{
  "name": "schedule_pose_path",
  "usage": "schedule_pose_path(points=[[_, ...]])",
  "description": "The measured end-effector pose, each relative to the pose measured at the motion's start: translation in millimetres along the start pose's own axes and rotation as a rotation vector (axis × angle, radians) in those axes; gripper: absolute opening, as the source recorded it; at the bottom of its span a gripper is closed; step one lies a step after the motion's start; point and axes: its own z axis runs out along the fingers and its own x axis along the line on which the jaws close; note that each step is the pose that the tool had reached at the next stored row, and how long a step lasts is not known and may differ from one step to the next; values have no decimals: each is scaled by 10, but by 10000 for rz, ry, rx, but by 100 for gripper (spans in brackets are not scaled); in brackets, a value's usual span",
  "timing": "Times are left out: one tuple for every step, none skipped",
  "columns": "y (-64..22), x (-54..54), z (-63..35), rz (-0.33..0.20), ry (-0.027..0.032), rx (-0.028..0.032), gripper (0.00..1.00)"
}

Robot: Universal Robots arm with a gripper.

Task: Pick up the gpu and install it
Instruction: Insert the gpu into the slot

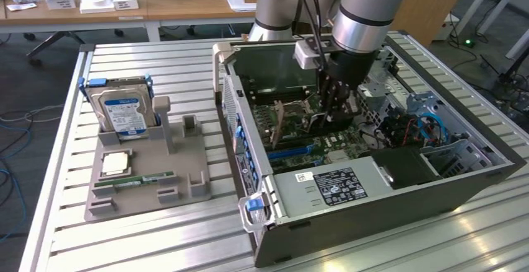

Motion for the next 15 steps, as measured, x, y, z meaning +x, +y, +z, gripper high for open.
schedule_pose_path(points=[[0, 0, 5, 0, 0, 0, 26], [0, 0, 6, 0, 2, -1, 26], [0, 0, 6, 0, 2, -1, 26], [0, 0, 7, 0, 1, -1, 26], [0, 0, 7, 0, 0, -1, 26], [0, 0, 8, 0, 0, 0, 26], [1, 0, 13, 0, -4, 1, 26], [2, 0, 17, 1, -4, 1, 26], [3, 0, 19, 0, 0, 0, 26], [5, 1, 22, 0, 1, 0, 26], [6, 1, 24, 0, 2, -1, 26], [6, 1, 25, 0, 2, -1, 26], [7, 1, 25, -1, 2, -1, 26], [7, 4, 26, 0, -1, 0, 26], [8, 12, 26, -1, -1, 0, 26]])
